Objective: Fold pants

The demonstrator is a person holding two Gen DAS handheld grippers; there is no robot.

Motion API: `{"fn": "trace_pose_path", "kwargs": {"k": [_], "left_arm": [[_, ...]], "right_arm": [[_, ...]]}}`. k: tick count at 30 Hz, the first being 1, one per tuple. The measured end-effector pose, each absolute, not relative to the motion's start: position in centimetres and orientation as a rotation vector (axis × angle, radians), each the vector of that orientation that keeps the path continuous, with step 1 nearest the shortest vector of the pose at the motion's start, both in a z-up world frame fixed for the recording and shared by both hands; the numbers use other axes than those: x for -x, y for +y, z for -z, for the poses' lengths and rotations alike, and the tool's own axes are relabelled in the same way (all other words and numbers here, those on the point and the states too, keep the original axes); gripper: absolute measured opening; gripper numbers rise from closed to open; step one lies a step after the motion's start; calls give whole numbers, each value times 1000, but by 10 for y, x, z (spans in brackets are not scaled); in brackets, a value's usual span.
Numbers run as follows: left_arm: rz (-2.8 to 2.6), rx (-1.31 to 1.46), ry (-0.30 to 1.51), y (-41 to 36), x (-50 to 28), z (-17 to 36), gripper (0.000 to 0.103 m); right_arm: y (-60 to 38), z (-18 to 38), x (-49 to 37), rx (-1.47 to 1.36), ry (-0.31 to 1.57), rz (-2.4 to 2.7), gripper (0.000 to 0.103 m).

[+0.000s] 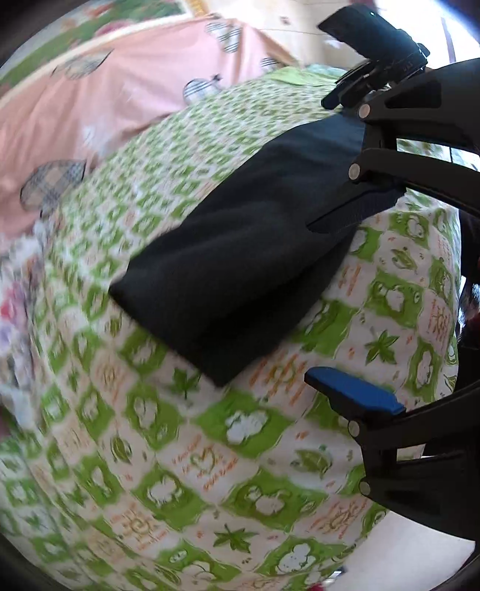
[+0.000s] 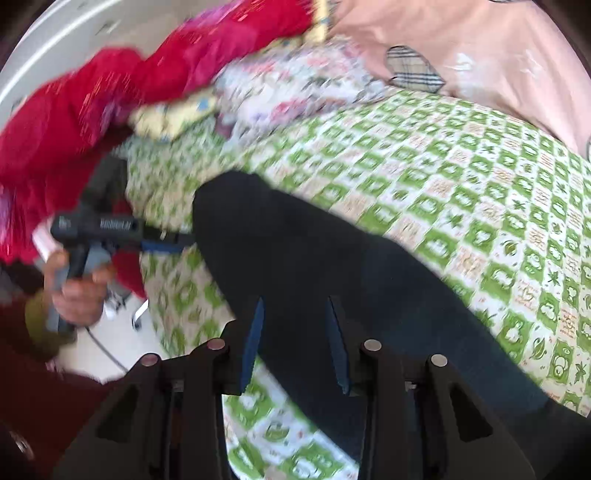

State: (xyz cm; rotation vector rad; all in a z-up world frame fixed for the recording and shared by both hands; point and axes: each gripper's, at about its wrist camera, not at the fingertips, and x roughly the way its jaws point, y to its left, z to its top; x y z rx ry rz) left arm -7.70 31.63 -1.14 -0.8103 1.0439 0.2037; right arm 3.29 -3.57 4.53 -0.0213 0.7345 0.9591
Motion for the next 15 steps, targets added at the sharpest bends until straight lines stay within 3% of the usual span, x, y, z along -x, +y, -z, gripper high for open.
{"fn": "trace_pose_path", "kwargs": {"k": [9,15], "left_arm": [[-308,863,1109,349,51,24,76],[-315,863,1103,348,46,33,76]], "right_arm": [[-36,-43,-137,-160,876,-854,36],[7,-10,-165,-11,1028,-895,36]]}}
